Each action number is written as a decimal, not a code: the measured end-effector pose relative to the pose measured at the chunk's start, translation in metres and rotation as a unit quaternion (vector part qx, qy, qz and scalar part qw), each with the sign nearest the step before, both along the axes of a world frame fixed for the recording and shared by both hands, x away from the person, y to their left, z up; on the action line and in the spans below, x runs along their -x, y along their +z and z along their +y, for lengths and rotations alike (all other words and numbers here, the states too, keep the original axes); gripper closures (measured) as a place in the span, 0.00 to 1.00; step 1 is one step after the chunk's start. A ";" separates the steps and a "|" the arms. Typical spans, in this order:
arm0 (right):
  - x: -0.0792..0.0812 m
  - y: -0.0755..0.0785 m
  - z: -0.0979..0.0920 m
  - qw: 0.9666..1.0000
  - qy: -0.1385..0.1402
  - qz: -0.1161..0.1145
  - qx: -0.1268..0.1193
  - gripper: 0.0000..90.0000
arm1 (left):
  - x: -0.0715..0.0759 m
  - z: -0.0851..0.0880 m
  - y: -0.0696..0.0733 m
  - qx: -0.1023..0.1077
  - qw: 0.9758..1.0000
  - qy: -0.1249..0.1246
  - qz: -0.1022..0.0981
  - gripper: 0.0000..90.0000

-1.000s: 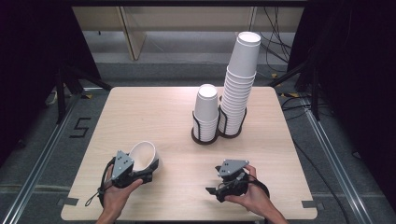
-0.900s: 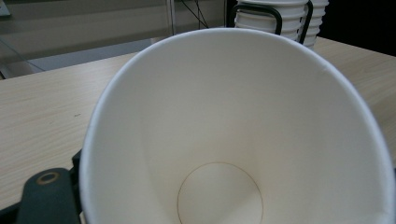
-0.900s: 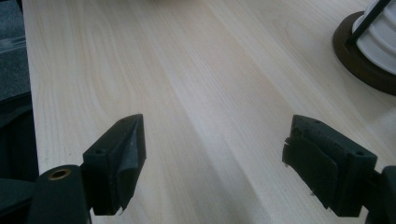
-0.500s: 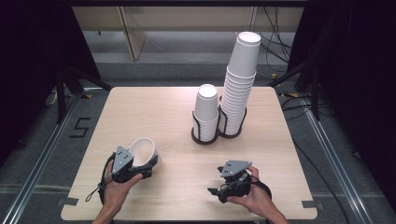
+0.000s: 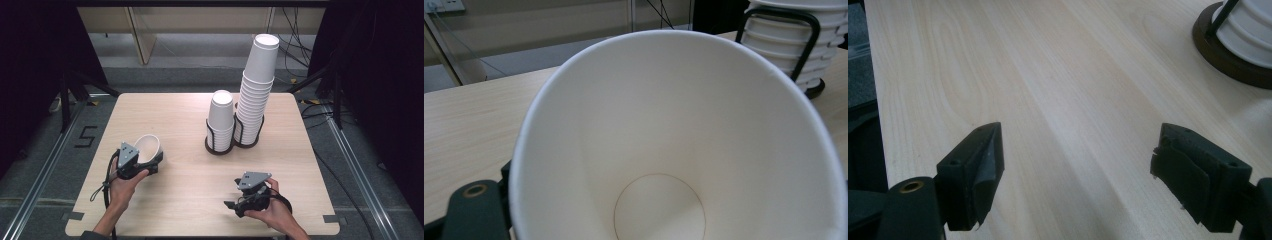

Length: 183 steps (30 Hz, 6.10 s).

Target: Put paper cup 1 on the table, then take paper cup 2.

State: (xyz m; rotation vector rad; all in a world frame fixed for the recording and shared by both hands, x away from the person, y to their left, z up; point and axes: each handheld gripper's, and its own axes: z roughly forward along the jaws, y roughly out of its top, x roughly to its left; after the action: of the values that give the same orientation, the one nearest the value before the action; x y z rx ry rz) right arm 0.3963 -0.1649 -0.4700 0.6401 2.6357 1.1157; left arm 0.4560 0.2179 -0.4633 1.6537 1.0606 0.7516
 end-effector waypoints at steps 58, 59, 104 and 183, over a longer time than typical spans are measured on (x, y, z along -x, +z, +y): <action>0.006 -0.004 0.002 1.000 0.010 0.020 0.001 0.23 | -0.132 -0.015 -0.015 -0.062 0.991 0.090 0.076 0.13; 0.005 -0.004 0.002 1.000 0.011 0.018 0.001 0.23 | -0.131 -0.014 -0.015 -0.061 0.991 0.088 0.077 0.13; 0.006 -0.004 0.002 1.000 0.008 0.013 0.004 0.23 | -0.058 -0.002 -0.020 -0.022 0.997 0.043 0.064 0.16; -0.072 0.123 -0.079 0.971 -0.184 -0.080 -0.132 0.18 | 0.101 -0.059 -0.039 -0.034 0.989 -0.125 0.075 0.16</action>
State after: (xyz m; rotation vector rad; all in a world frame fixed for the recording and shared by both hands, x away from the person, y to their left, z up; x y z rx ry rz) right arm 0.4684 -0.2437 -0.3467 0.9954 2.1342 1.3426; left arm 0.3548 0.1593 -0.5027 1.8848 0.9155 0.5093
